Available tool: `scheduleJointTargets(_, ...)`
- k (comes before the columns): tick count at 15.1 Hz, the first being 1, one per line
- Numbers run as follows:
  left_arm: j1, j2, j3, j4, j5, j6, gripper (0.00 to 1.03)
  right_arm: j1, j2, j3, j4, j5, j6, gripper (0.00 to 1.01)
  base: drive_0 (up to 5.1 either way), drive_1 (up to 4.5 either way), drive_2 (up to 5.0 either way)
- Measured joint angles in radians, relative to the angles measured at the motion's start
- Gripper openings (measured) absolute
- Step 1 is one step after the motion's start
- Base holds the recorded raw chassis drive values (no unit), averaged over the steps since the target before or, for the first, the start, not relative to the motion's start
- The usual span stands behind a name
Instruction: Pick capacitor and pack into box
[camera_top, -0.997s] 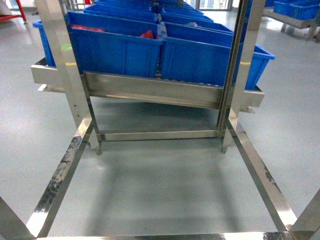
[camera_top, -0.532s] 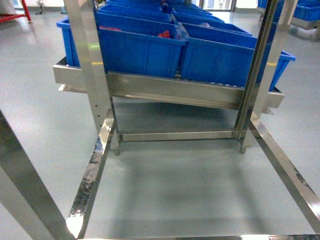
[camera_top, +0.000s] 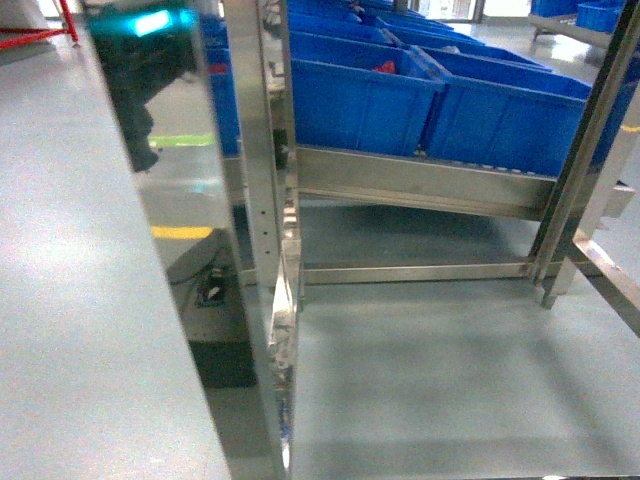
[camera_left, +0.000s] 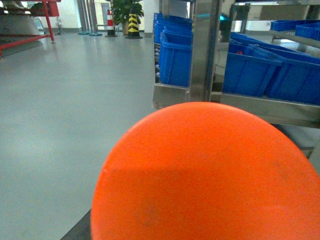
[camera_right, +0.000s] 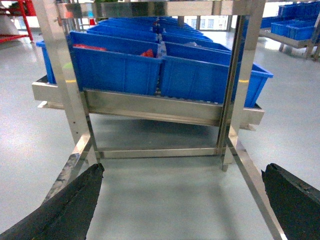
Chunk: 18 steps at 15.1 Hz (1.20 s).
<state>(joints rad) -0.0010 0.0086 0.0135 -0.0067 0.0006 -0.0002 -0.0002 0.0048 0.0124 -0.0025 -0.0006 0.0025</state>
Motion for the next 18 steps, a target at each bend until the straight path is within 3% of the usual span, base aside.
scheduleJointTargets(18, 0.000, 0.000, 0.000, 0.000, -0.003, 0.000, 0.44, 0.000, 0.000, 0.000, -0.003, 0.000, 0.000, 0.98, -5.0, 2.49, 2.5)
